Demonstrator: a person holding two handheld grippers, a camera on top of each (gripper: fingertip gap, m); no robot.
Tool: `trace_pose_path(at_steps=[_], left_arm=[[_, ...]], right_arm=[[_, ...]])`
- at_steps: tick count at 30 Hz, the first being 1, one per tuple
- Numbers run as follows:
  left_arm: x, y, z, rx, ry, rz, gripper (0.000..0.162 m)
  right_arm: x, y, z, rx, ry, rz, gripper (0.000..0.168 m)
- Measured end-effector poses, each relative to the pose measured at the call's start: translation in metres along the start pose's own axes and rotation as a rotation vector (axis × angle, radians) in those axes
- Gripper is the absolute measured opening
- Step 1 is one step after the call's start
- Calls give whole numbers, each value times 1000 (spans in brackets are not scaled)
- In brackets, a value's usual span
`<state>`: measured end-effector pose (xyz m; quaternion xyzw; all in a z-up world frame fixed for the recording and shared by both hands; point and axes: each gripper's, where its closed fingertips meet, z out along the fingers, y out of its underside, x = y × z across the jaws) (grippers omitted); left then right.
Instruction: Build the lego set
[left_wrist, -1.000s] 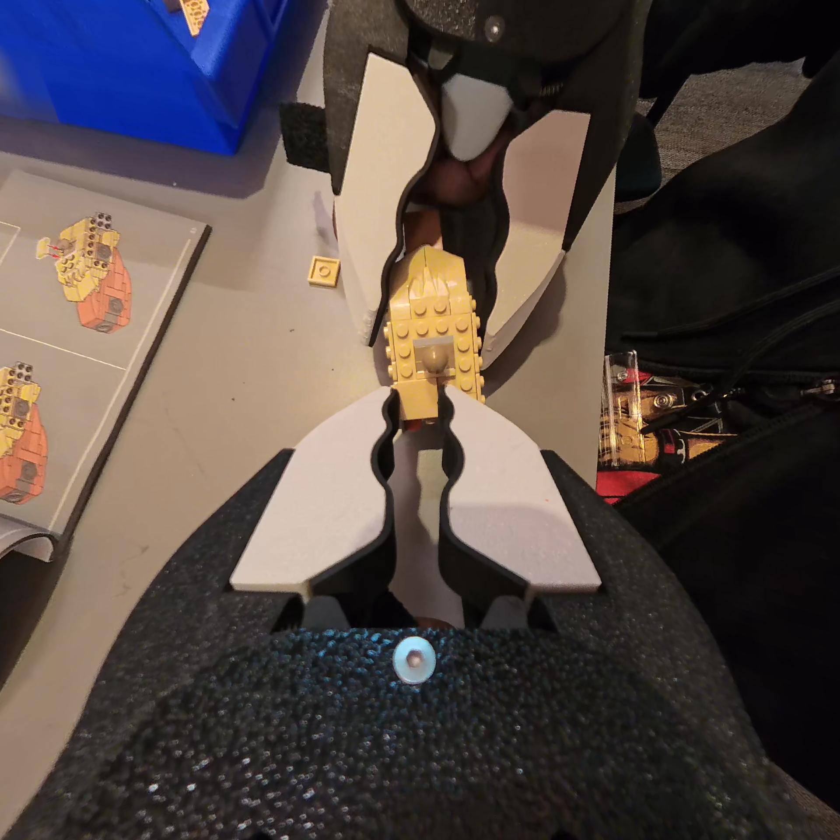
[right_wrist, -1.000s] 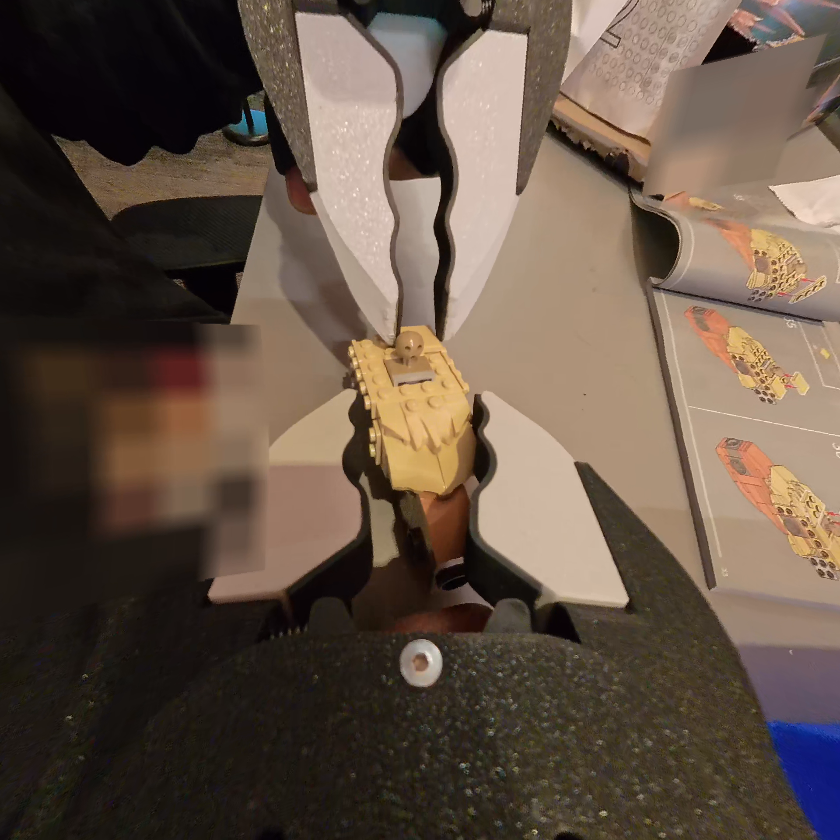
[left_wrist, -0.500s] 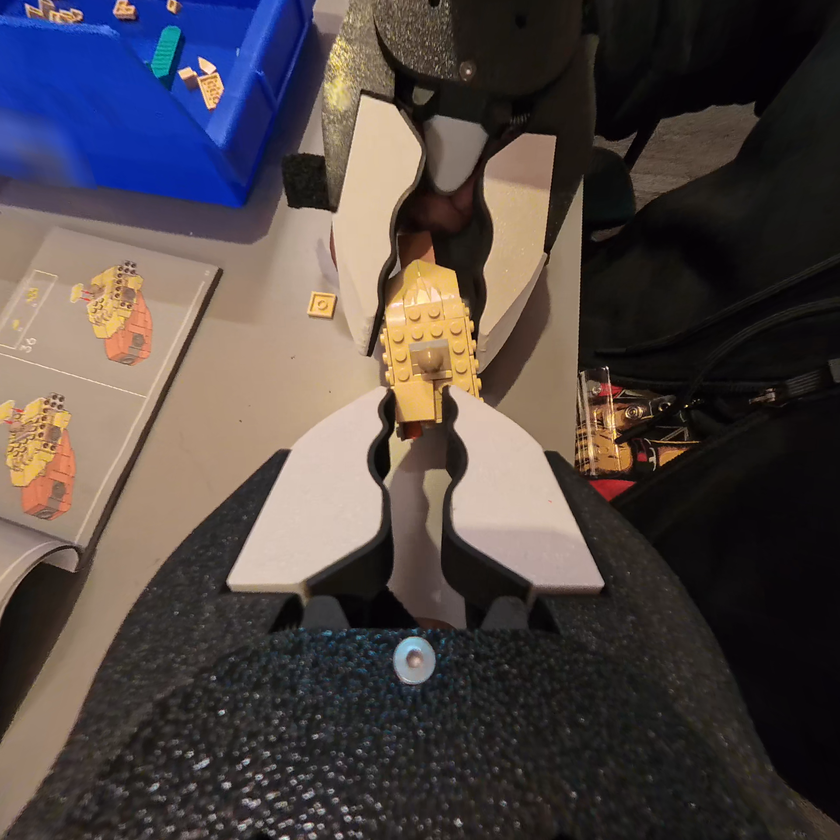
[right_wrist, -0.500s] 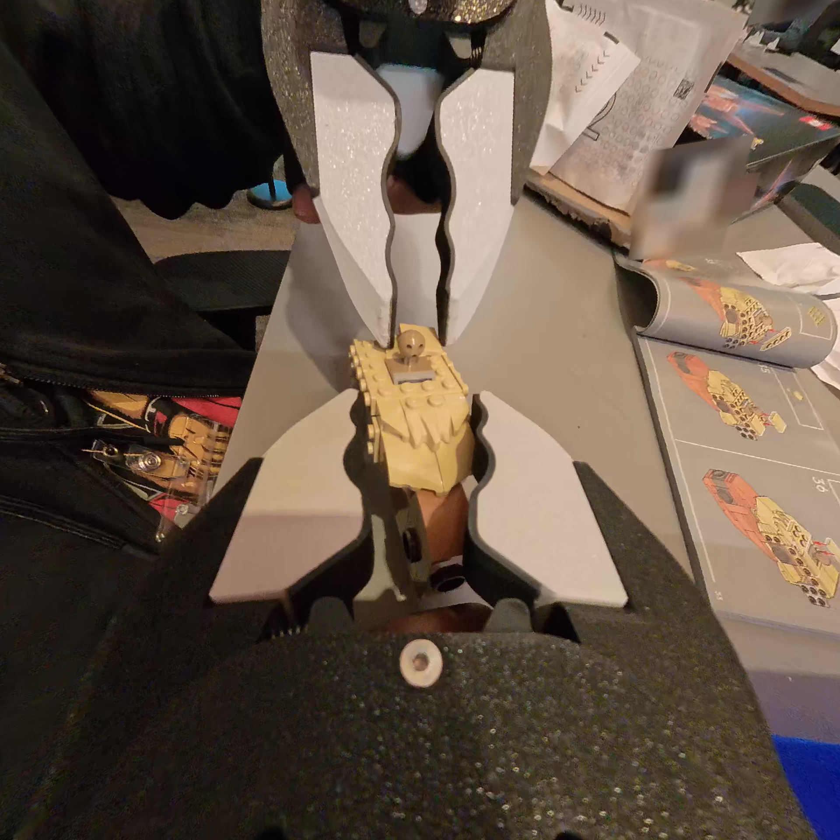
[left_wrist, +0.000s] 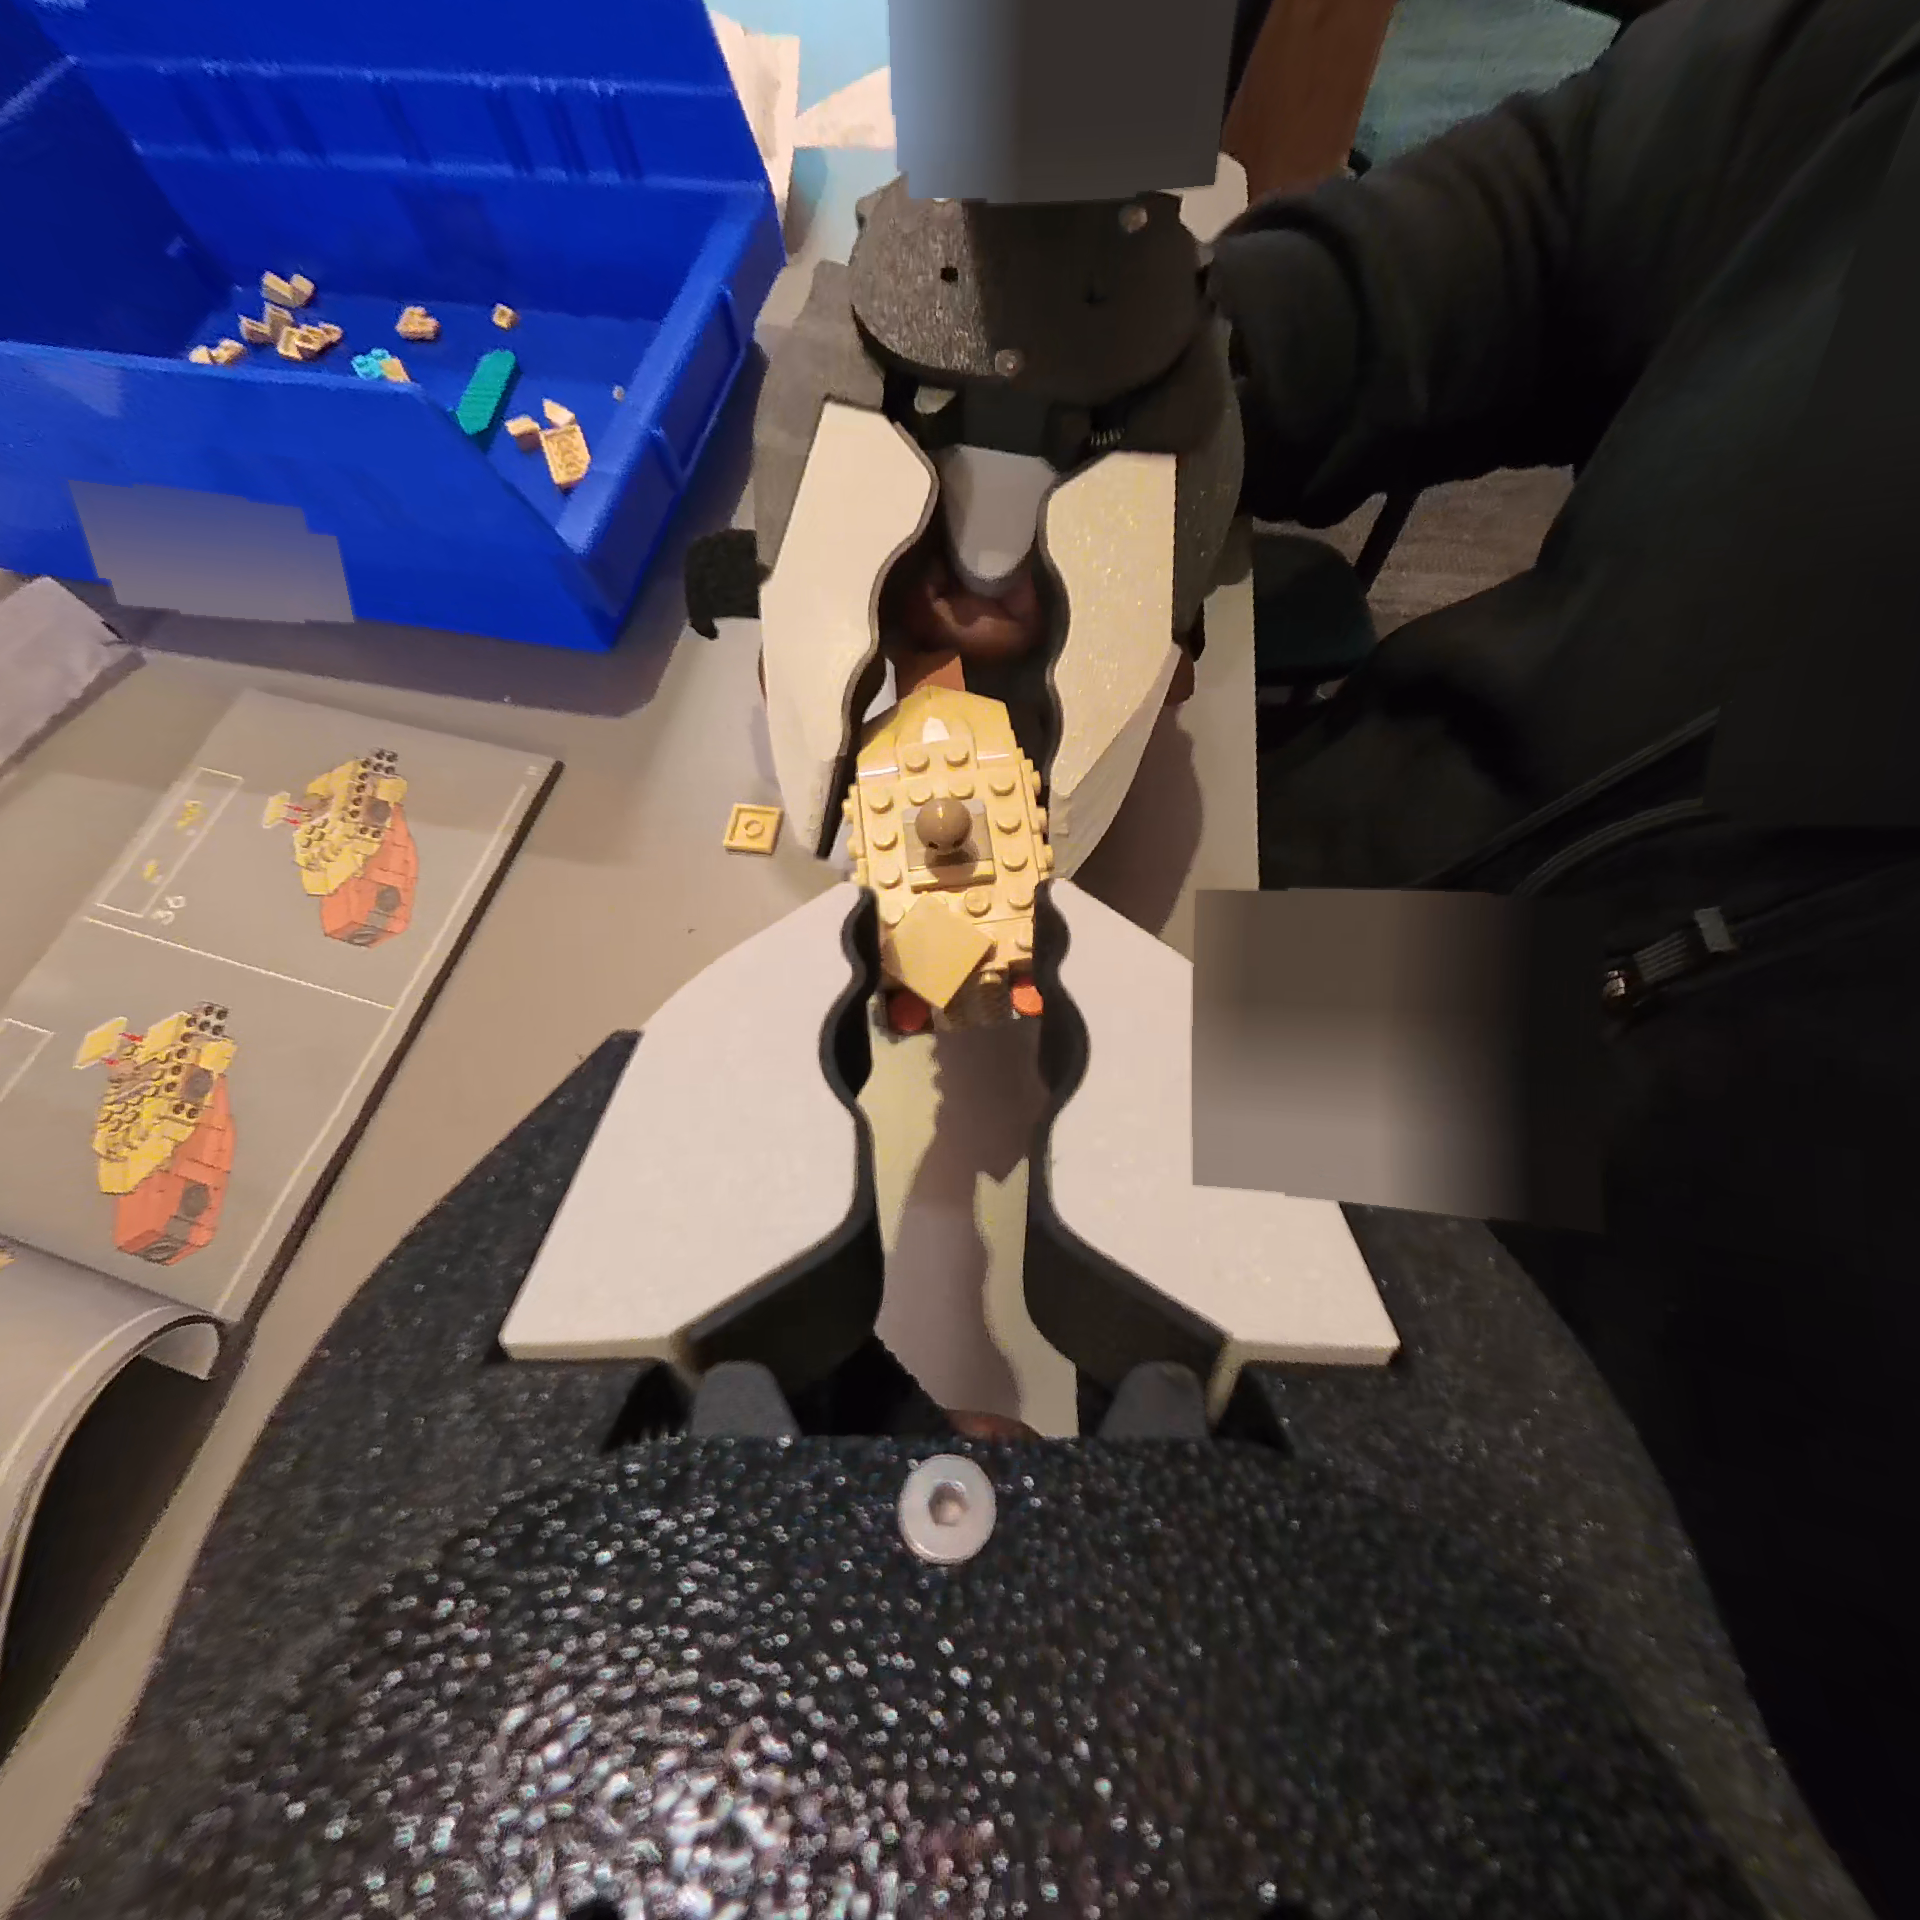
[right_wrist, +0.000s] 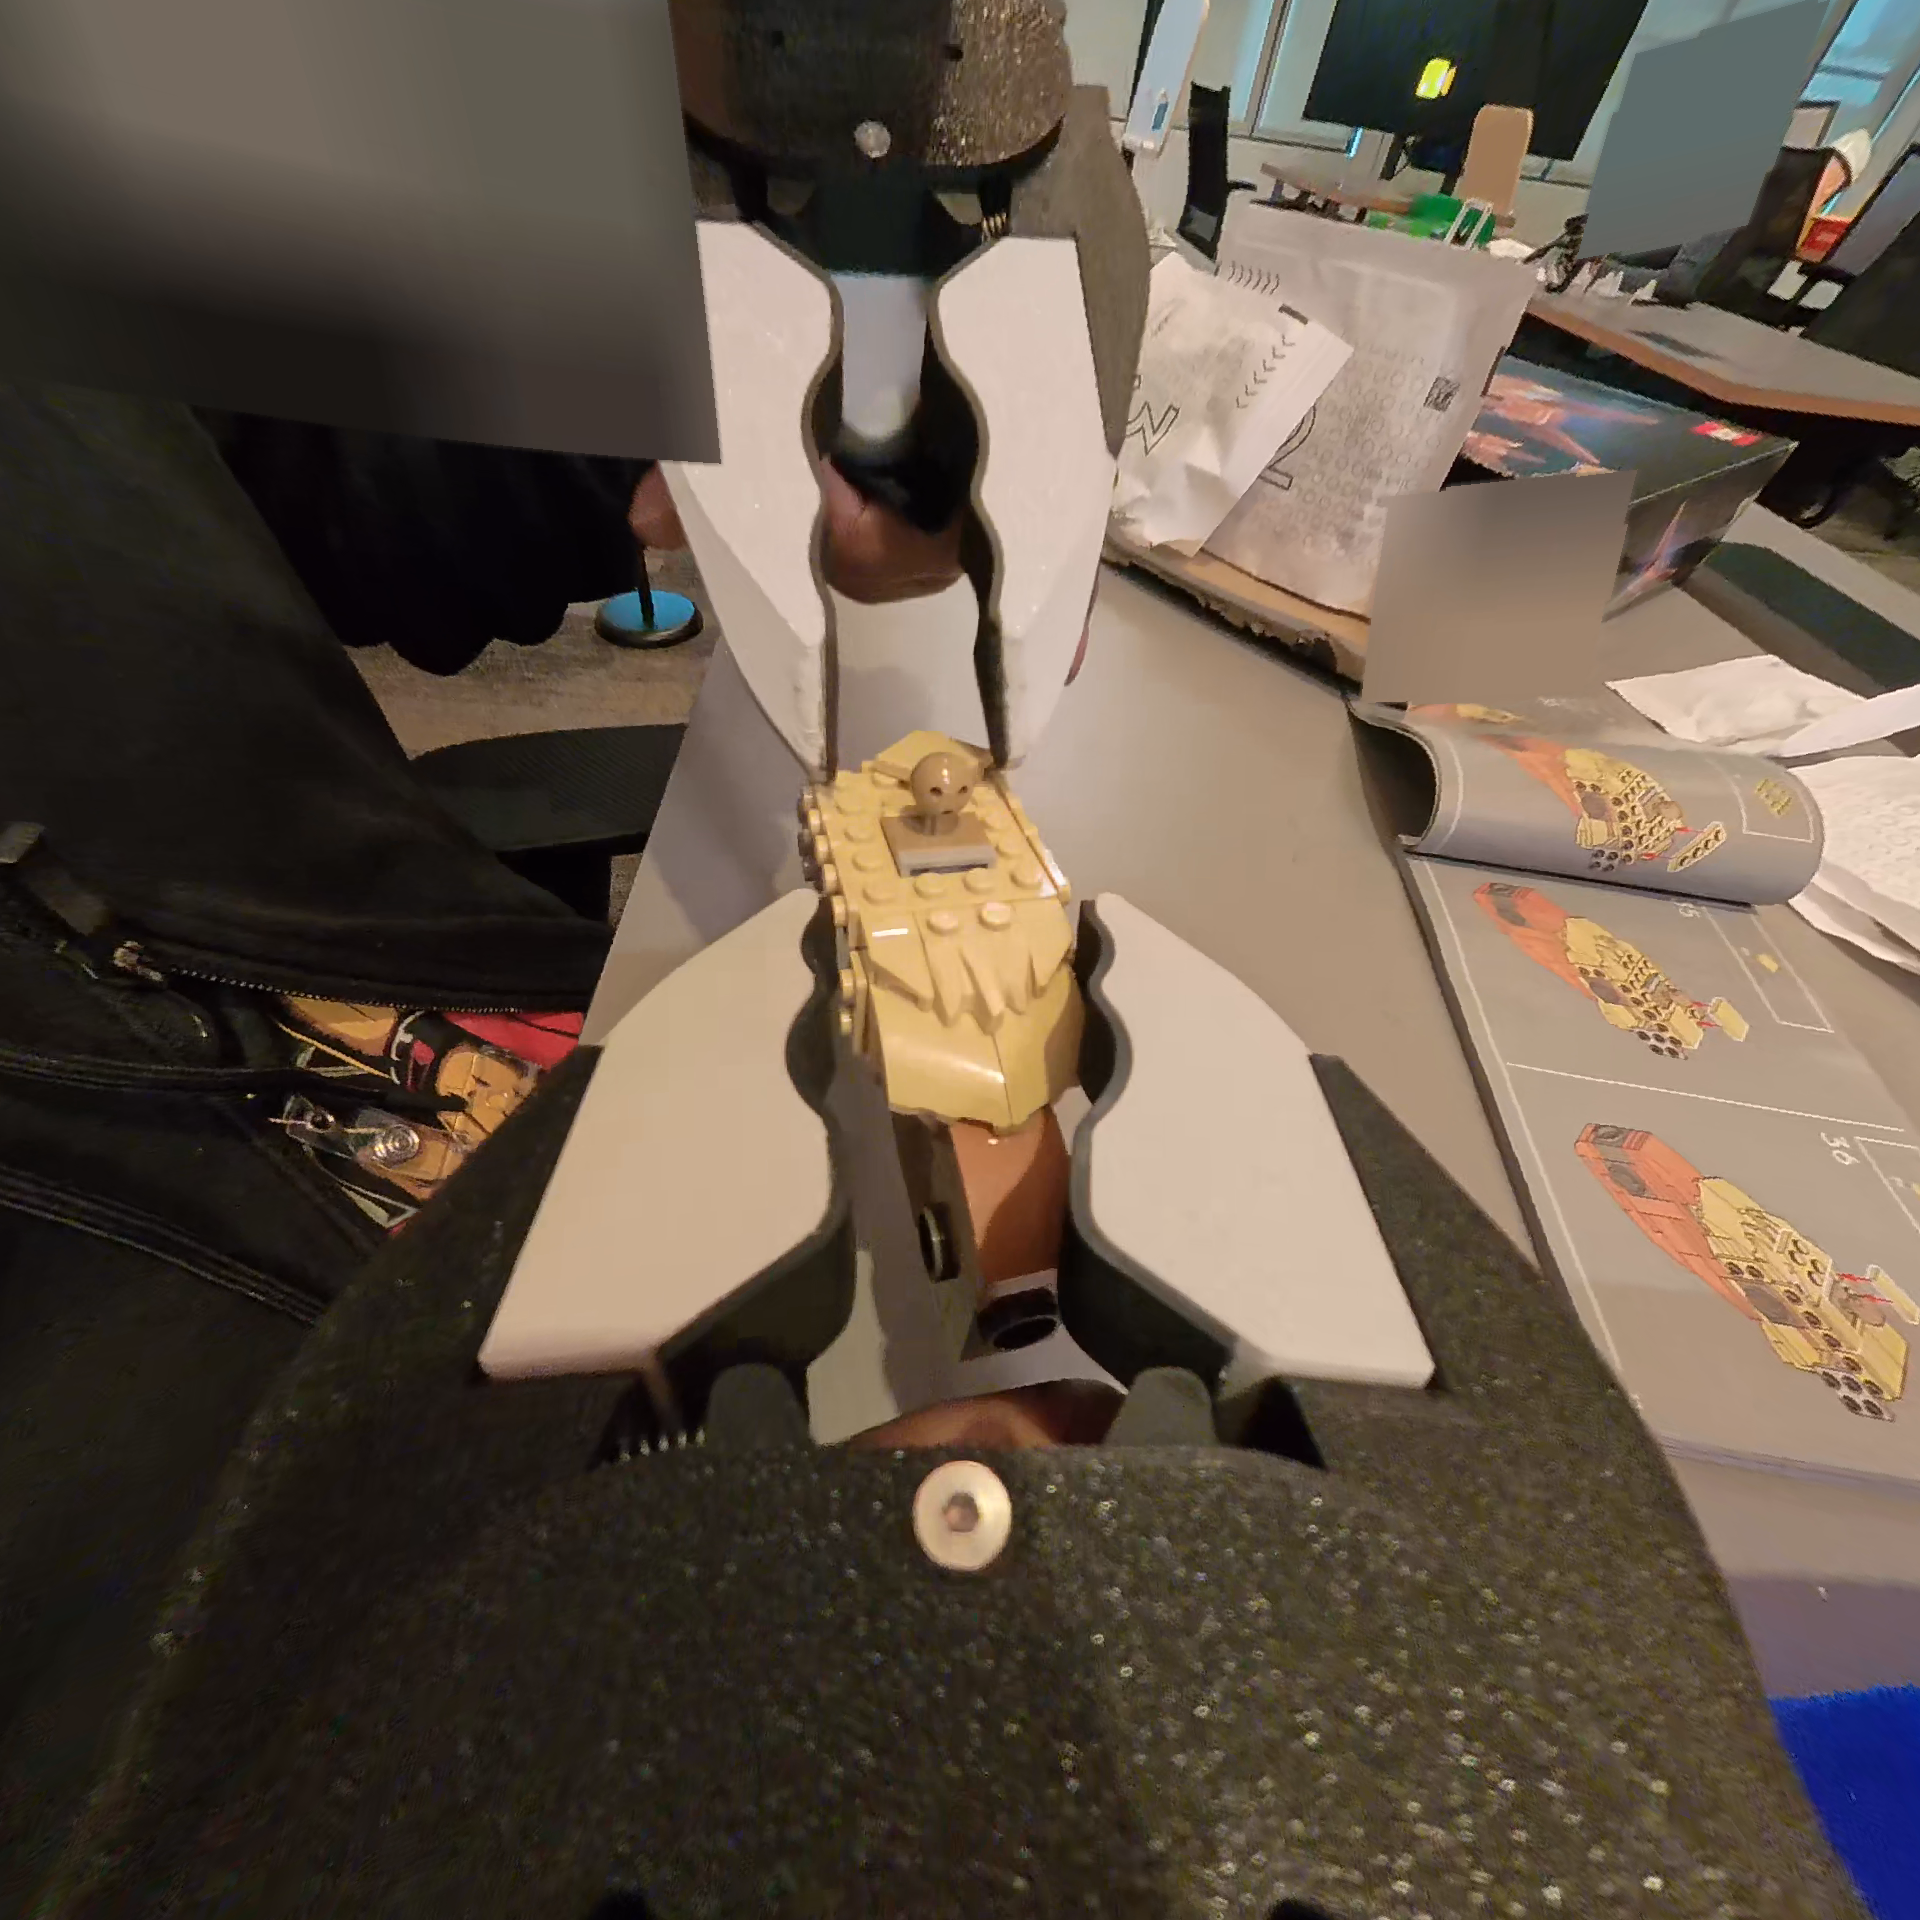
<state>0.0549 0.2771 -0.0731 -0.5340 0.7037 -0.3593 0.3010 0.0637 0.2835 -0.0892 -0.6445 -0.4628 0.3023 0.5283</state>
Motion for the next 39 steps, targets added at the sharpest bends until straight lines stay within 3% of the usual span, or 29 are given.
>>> trace_pose_path(at_steps=[7,18,28,32,36,39], left_arm=[[-18,-5,-25,165,-98,-24,29],[-19,14,-13,22,-176,35,25],[-25,13,-10,29,-183,7,14],[-55,43,-27,-27,-339,-40,25],[-82,91,-61,-127,-505,-142,25],[-87,114,-63,-171,-468,-242,26]], right_arm=[[3,-1,-3,18,17,2,44],[1,-5,-2,34,22,-4,44],[8,-1,-4,16,53,9,44],[15,5,-9,-22,109,-4,44],[20,10,-12,-51,142,-19,44],[21,13,-10,-71,147,-27,44]])
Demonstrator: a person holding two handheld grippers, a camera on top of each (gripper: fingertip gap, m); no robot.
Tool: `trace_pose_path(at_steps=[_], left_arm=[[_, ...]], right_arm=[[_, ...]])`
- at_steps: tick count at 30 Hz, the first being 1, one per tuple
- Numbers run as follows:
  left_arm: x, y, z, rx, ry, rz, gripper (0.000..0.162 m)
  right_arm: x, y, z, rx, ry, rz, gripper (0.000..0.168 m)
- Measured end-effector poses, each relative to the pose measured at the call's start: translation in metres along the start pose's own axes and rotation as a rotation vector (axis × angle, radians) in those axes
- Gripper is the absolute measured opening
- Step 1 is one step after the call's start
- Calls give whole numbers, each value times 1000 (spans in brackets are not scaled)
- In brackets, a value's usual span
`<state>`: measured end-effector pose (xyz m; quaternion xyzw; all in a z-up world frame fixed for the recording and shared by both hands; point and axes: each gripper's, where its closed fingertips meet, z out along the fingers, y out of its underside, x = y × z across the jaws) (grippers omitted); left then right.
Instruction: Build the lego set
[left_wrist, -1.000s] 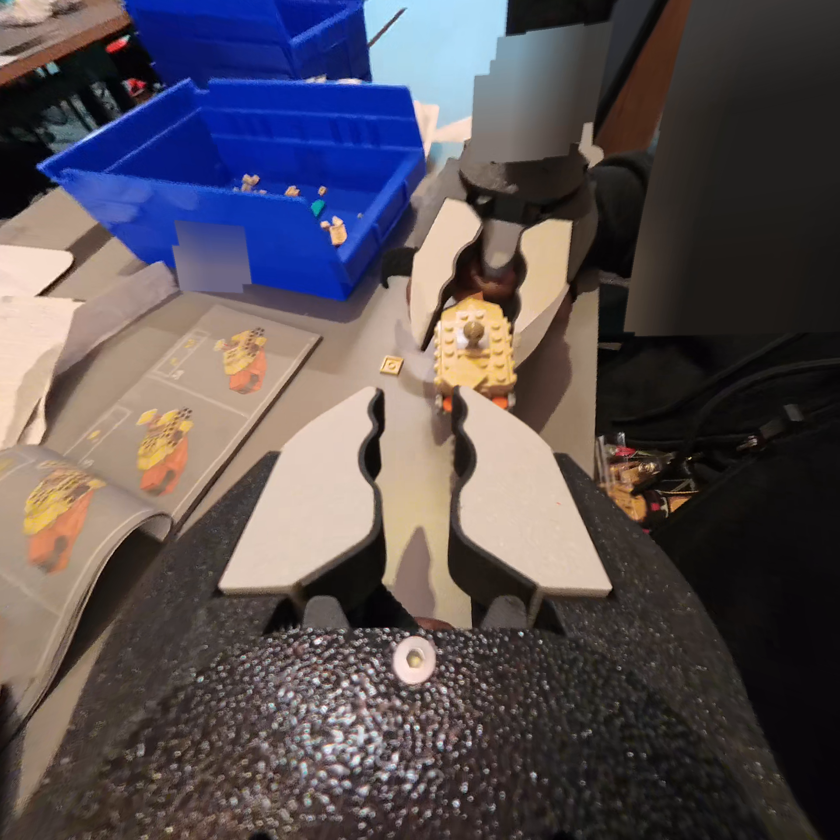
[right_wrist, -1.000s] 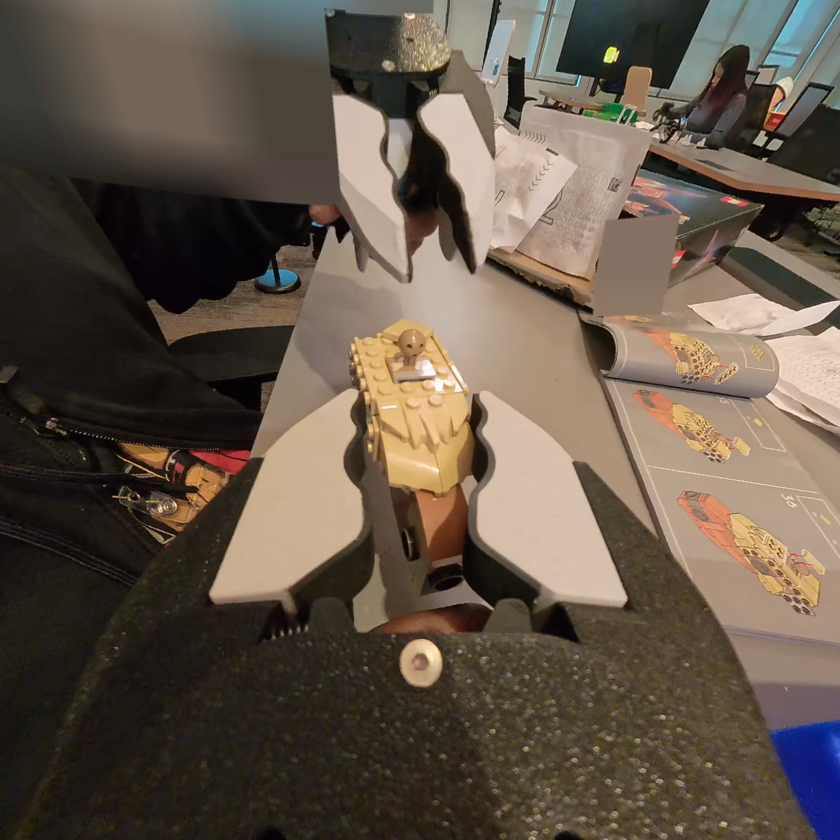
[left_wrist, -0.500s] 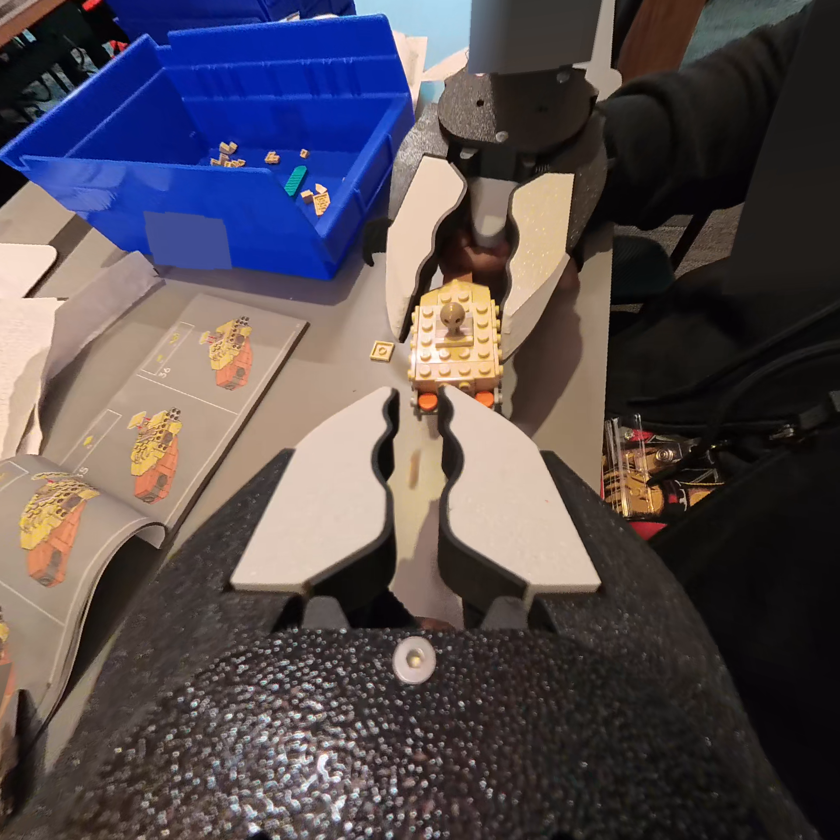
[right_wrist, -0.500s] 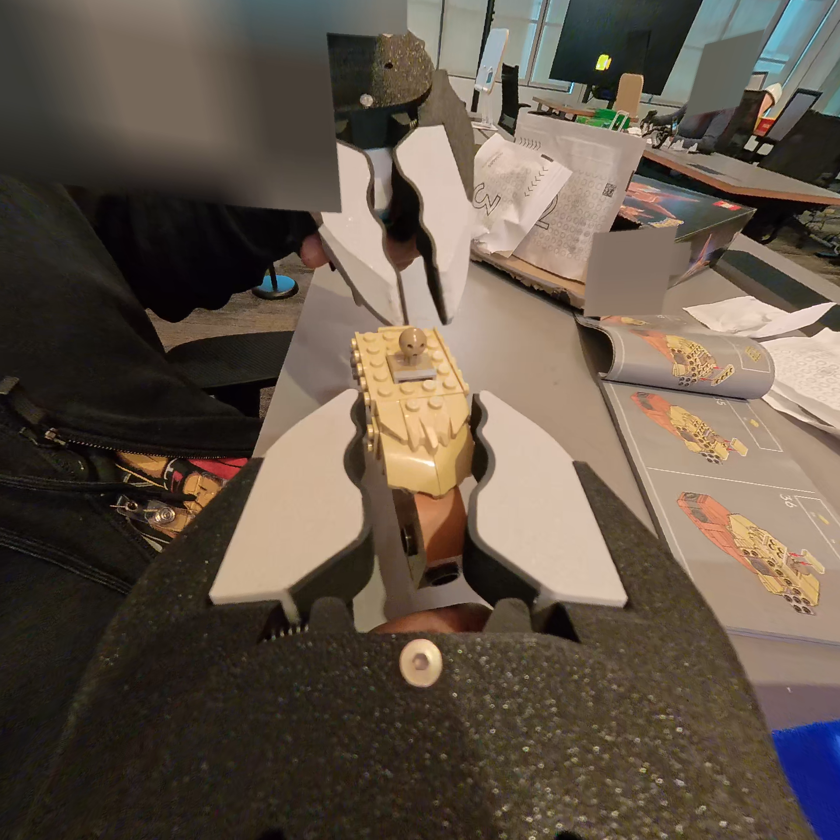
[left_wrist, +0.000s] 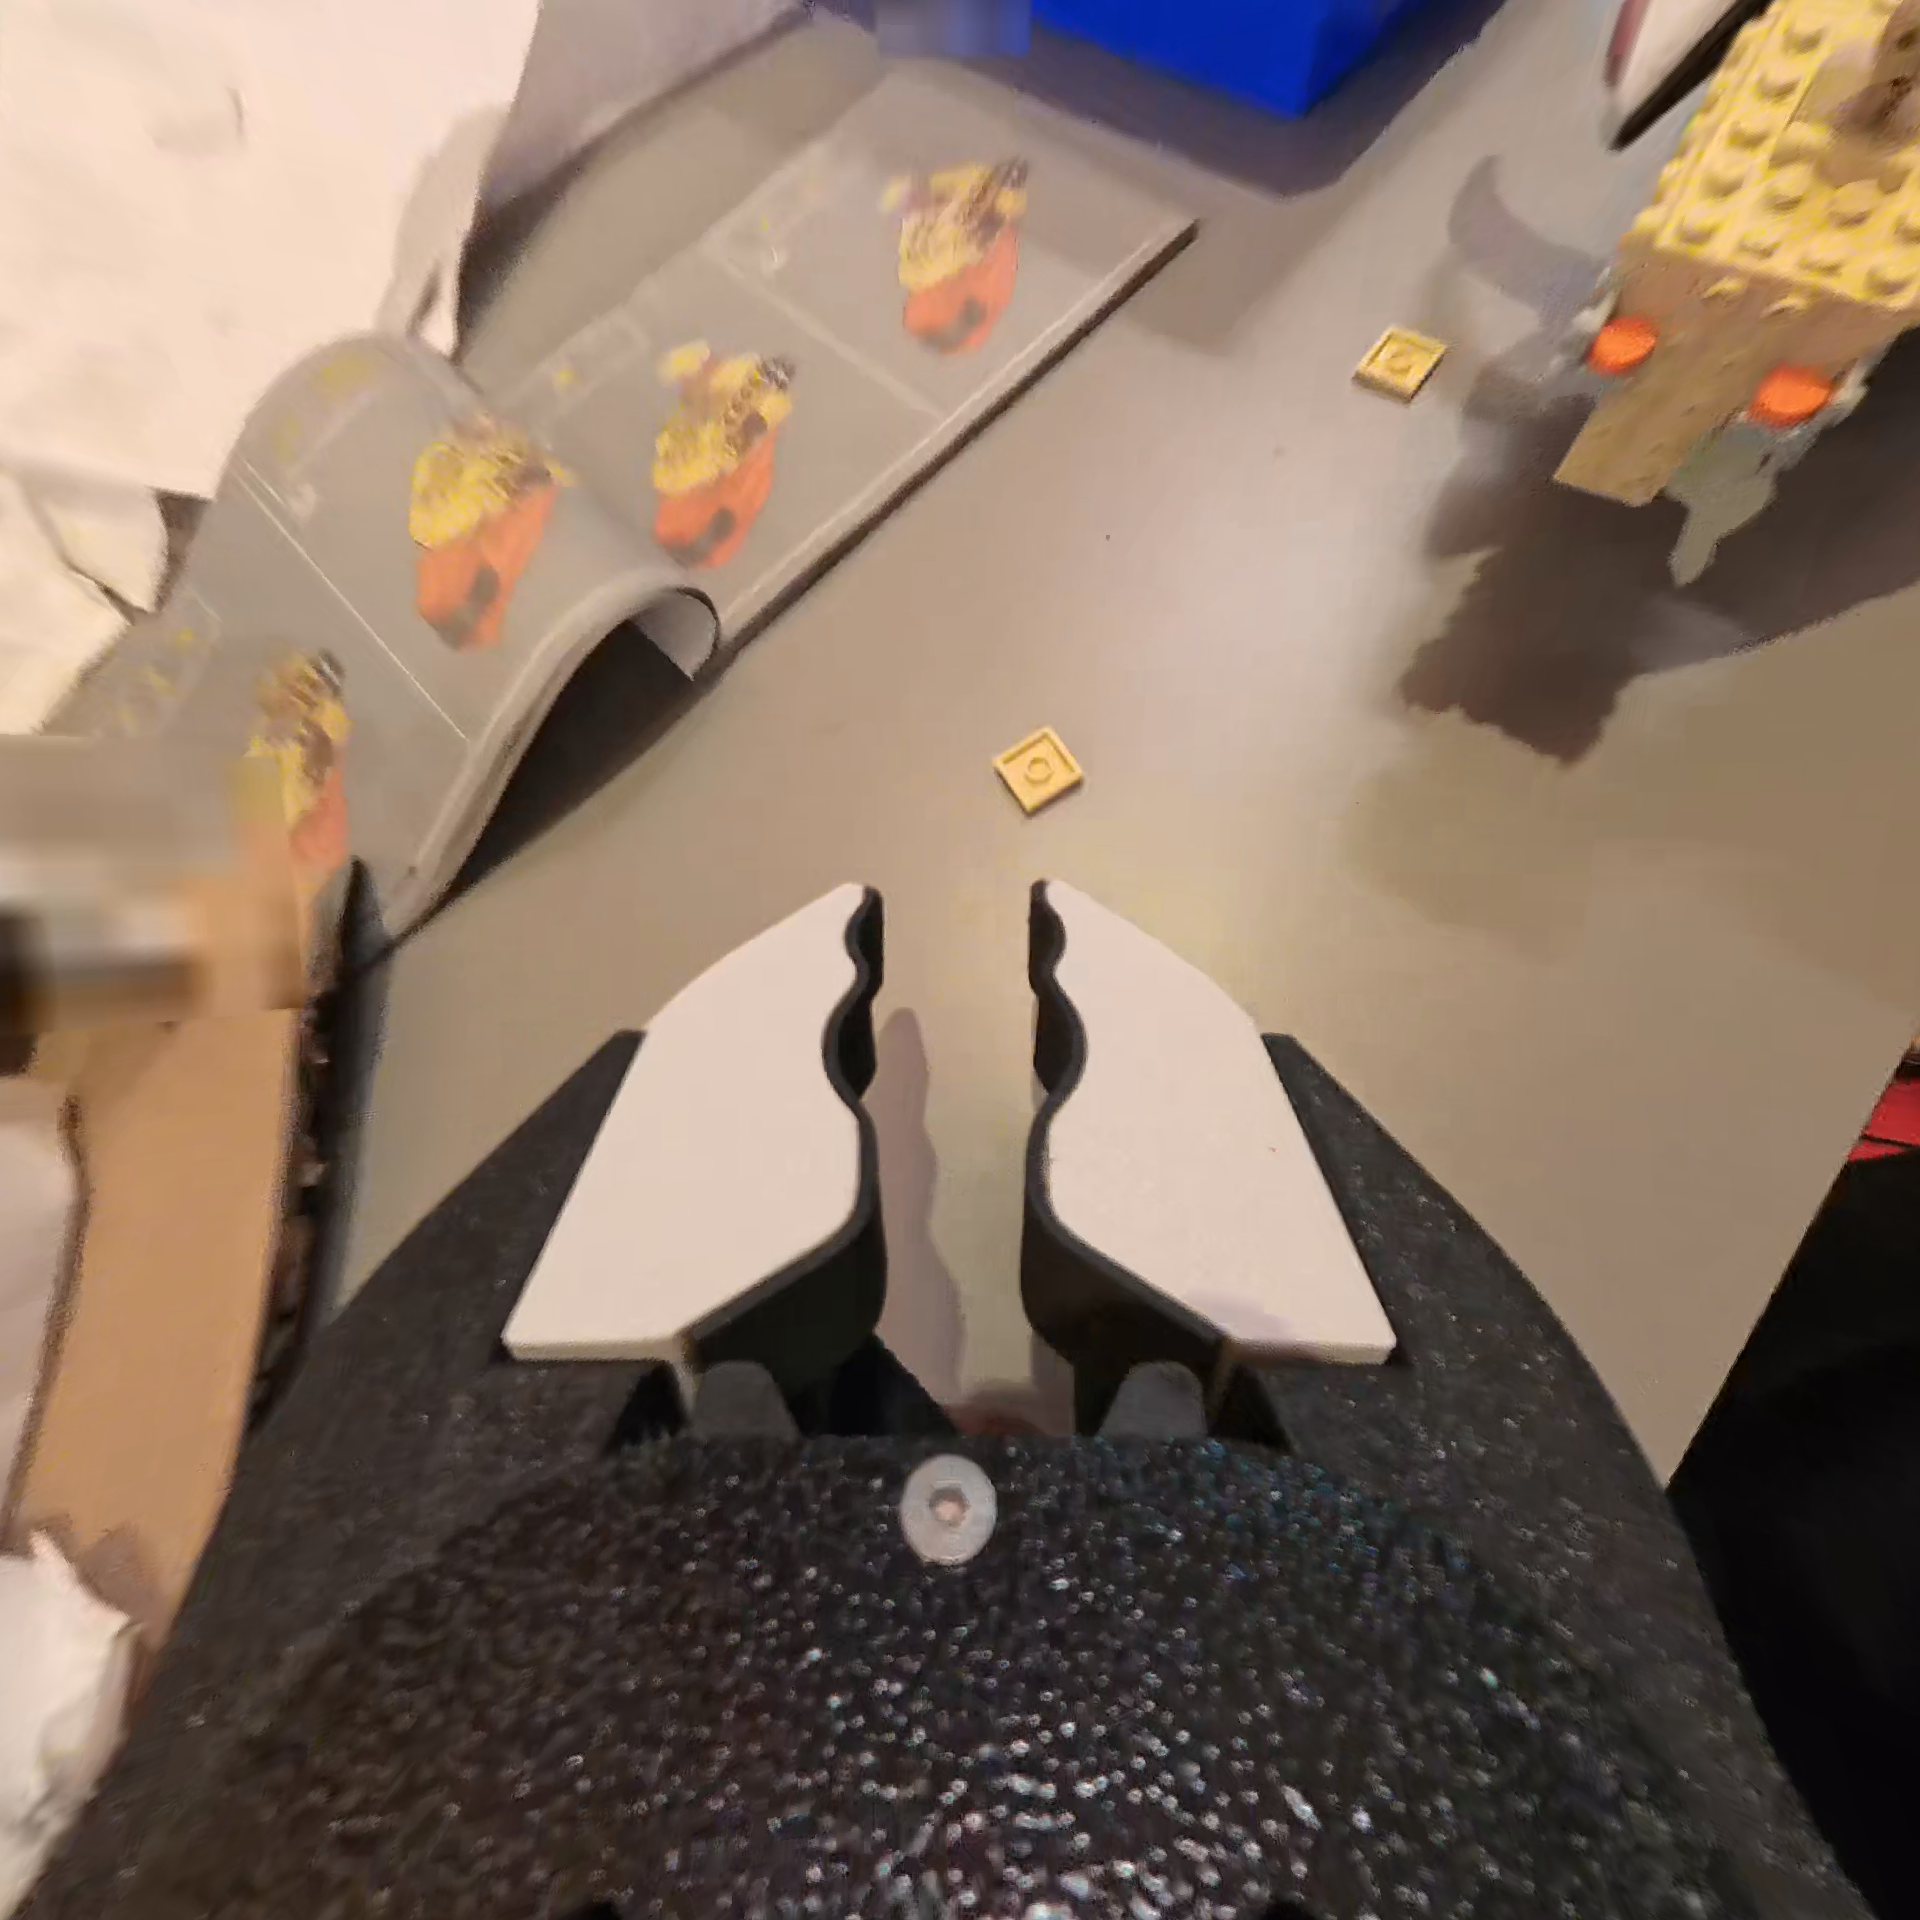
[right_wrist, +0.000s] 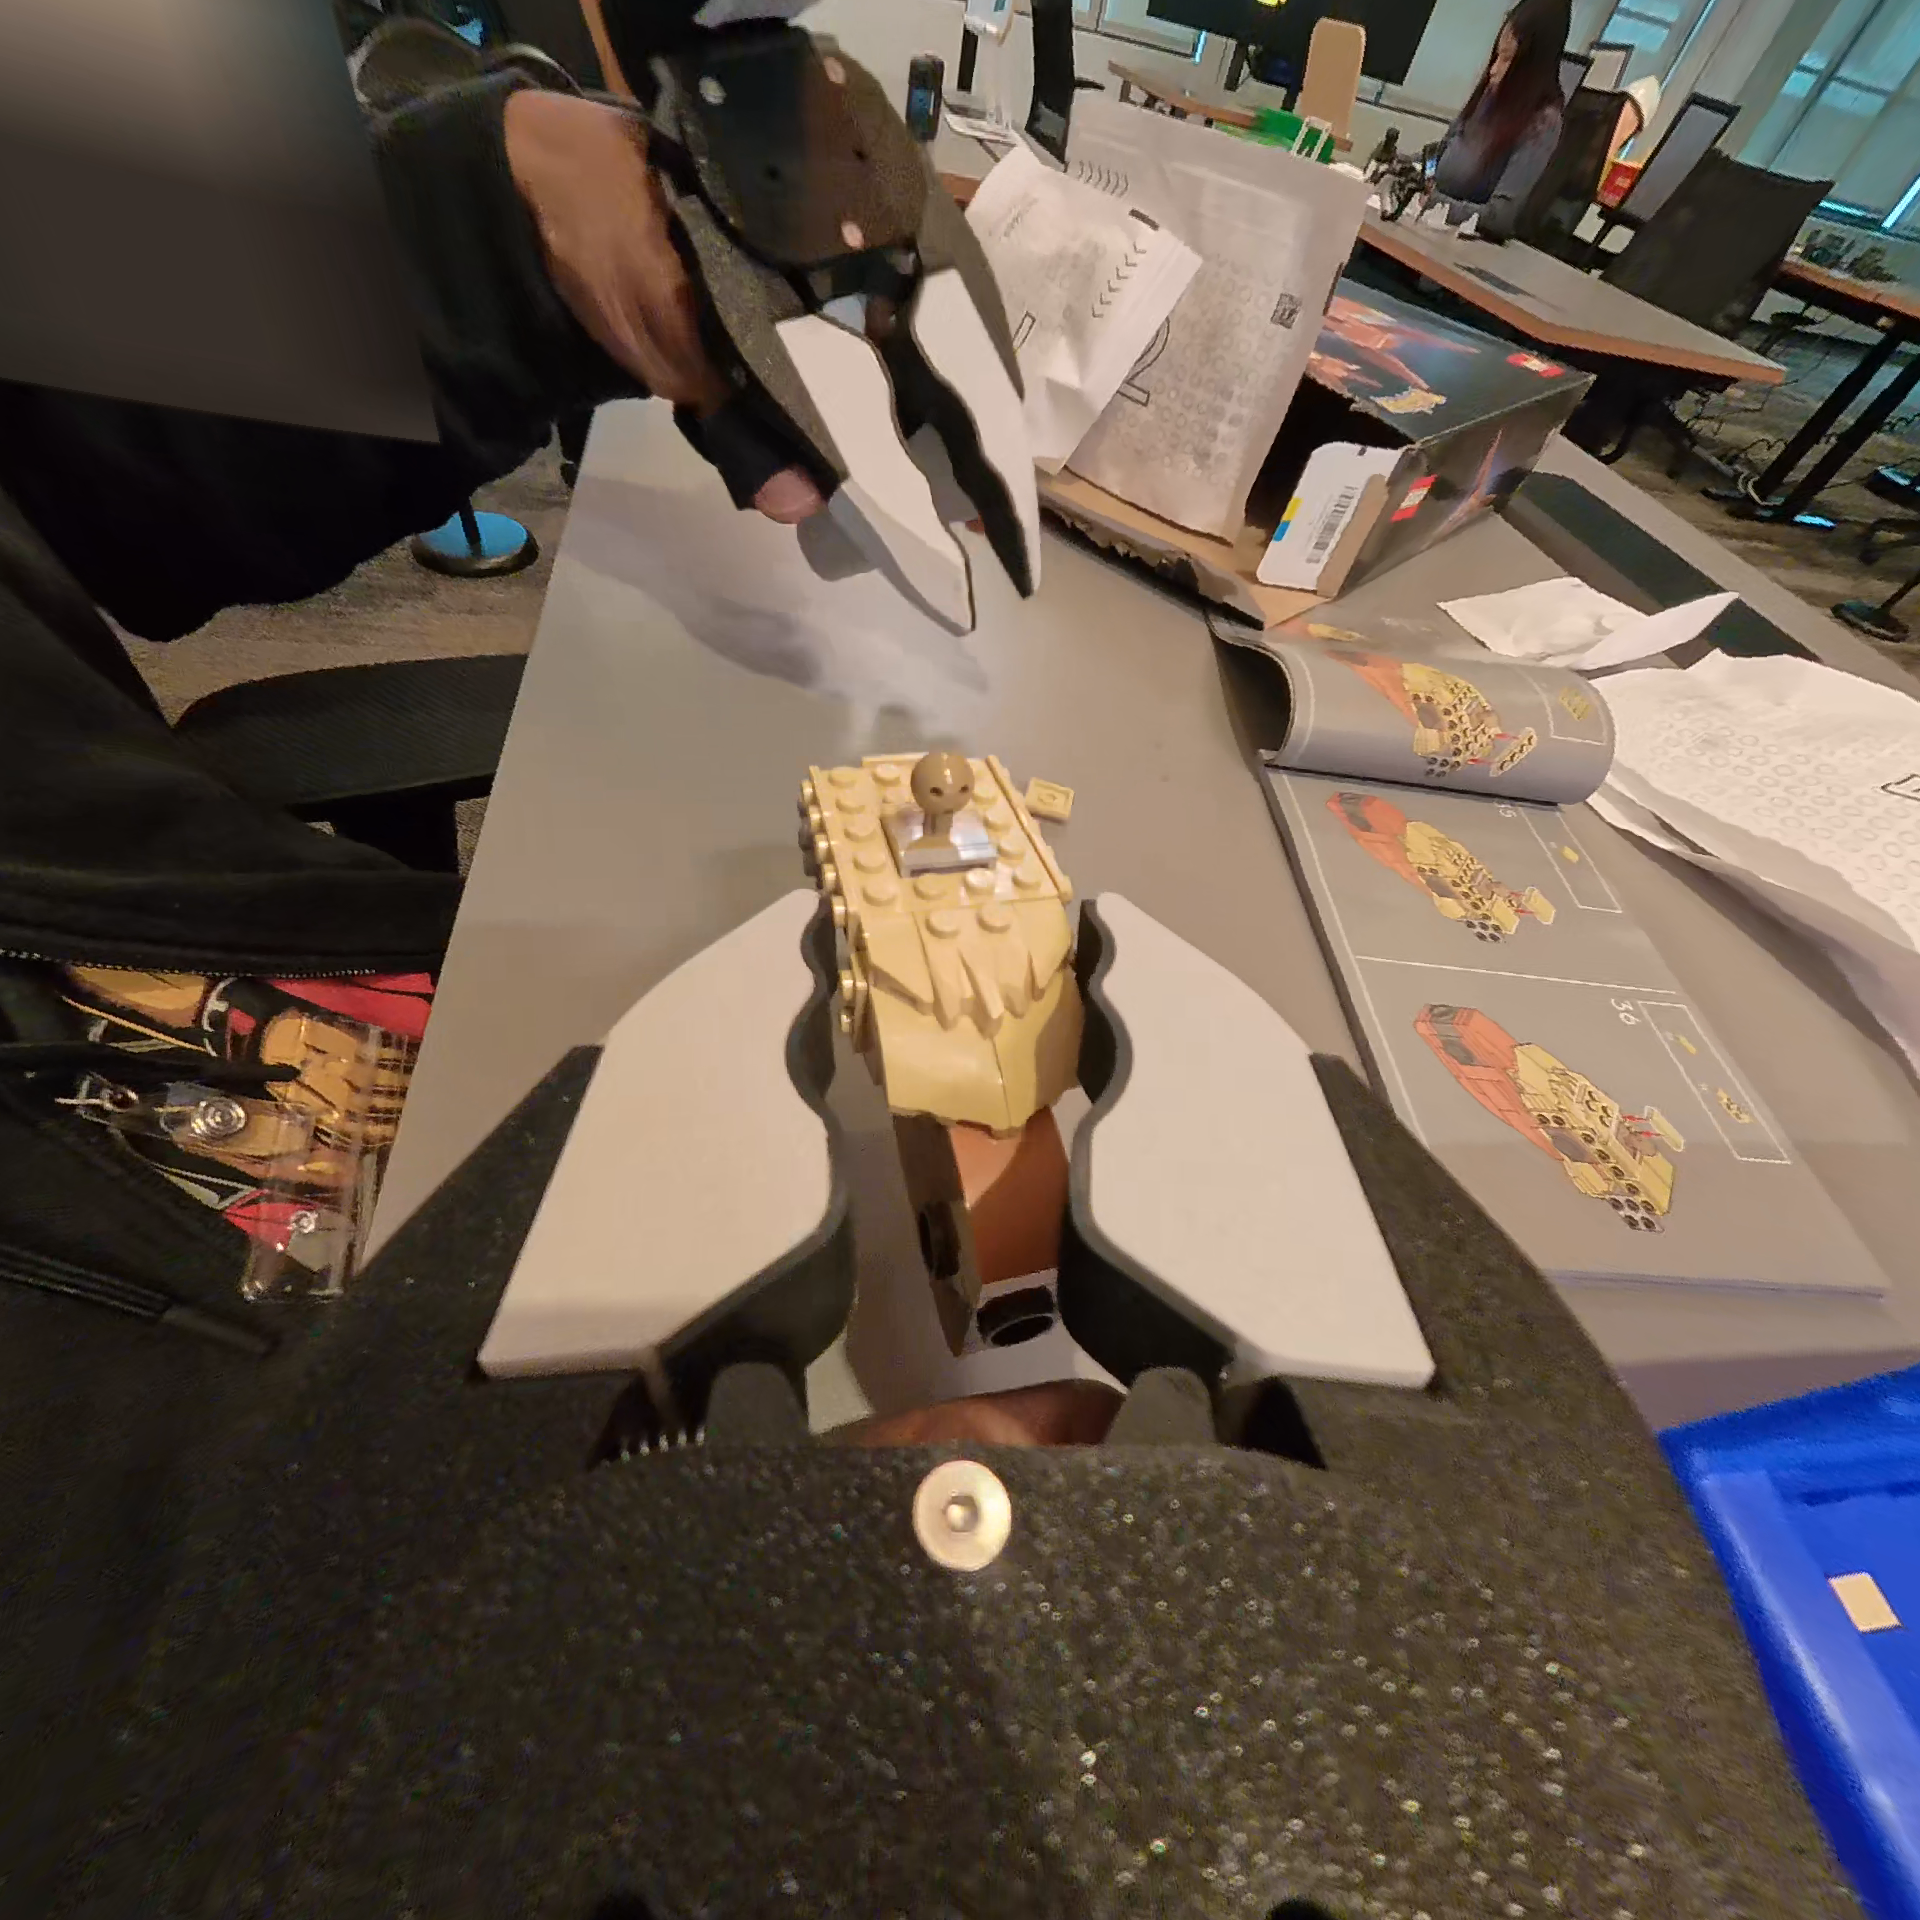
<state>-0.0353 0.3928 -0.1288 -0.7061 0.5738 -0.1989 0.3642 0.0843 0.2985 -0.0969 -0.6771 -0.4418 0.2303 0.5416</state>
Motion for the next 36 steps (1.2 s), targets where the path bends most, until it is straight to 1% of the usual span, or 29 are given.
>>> trace_pose_path(at_steps=[5,9,11,13,15,17,20,21,24,27,29,33,36], left_arm=[[14,-1,36,-91,34,85,29],[15,-4,56,-151,45,96,30],[15,-5,60,-157,73,79,28],[19,-4,60,-161,126,62,19],[21,-5,61,-153,141,58,18],[23,-5,60,-146,152,56,17],[30,-8,59,-107,193,39,15],[33,-11,58,-81,213,25,0],[39,-18,55,-14,253,-33,0],[37,-17,54,-2,231,-39,0],[37,-20,50,26,244,-50,0],[45,-35,37,126,333,-116,0],[54,-50,28,225,437,-194,0]], right_arm=[[-3,3,2,-22,10,-30,44],[0,14,4,-76,9,-6,44],[3,19,5,-109,4,13,44],[5,27,6,-164,-7,53,44],[7,36,9,-230,-7,75,44],[7,37,10,-250,-15,97,44],[7,37,11,-260,-14,96,44],[8,37,11,-259,-6,87,44],[10,38,9,-252,21,66,45],[10,39,7,-246,26,70,45],[10,38,6,-237,29,65,45],[13,36,3,-222,43,70,44],[16,32,-2,-196,60,67,44]])
